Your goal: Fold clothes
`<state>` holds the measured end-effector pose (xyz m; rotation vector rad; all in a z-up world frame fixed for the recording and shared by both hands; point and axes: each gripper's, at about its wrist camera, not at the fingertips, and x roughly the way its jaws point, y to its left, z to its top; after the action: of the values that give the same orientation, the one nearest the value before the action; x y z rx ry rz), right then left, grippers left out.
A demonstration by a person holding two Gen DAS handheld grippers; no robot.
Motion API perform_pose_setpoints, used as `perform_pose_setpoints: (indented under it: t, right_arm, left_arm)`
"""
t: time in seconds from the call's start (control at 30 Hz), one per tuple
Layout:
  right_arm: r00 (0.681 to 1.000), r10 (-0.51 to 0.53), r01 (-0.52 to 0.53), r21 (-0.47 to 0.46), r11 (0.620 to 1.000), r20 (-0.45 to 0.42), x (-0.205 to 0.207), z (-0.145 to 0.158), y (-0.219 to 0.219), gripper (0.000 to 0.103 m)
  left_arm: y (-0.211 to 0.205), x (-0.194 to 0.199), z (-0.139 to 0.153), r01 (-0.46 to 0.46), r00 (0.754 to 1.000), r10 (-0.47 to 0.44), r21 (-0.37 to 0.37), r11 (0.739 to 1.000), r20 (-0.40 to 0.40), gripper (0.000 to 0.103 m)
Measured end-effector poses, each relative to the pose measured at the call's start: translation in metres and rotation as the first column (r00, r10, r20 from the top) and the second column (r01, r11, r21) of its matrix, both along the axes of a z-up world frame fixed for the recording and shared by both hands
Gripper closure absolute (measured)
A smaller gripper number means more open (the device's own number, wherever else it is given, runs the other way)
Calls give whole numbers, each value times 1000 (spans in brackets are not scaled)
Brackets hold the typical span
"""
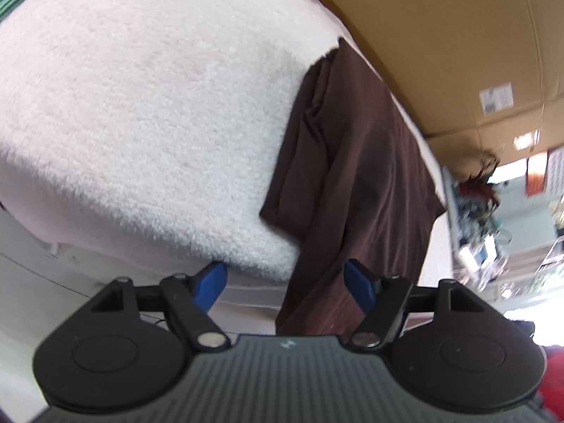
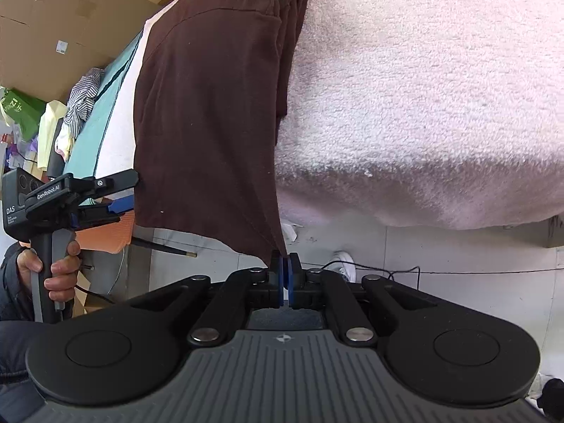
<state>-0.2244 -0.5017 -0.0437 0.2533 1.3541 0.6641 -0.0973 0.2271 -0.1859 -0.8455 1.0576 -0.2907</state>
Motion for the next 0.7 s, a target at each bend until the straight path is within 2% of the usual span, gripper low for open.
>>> perform_pose_setpoints:
  t: [0.03,0.17,0.23,0.27,0.33,0.4,0.5,0.6,0.7]
  right_arm:
    - [1000,1,-1,-4,1000,3,0,1,-1,101]
    - [1000,-2,2,-9,1000,3,-1,4,-5,101]
    - [1000,7,-7,-15,1000,6,-1,6,-5,101]
    - [1000,12,-12,-19,1000,7,-1,6,-5,101]
    - [1000,19,-19,-26,999,9,1,6,-5,101]
    - [1000,22,-21,-32,999,11,1,6,-4,101]
    - [1000,15,-15,-29,999,10,0,6,-3,101]
    - [1000,9,-9,-16,1000,2,2,6,-6,101]
    - [1000,7,-7,-12,1000,-2,2,3,-3,101]
  left_arm:
    - [1,0,-3,-15,1000,15,-14,1000,-4,29]
    - [-11,2,-11,-32,999,32,9,999,2,31]
    - [-21,3,-13,-16,1000,16,-11,1000,4,32]
    - [-26,2,-13,2,1000,-1,-21,1000,6,37]
    - [-32,1,-13,28,1000,-28,-30,999,5,49]
    - [-35,-2,-14,44,999,-44,-26,999,-5,97]
    - [-22,-17,-4,24,999,-23,-41,999,24,103]
    - [-11,-26,11,15,998,-17,26,1000,60,103]
    - [-1,-29,8,-10,999,7,75,997,33,103]
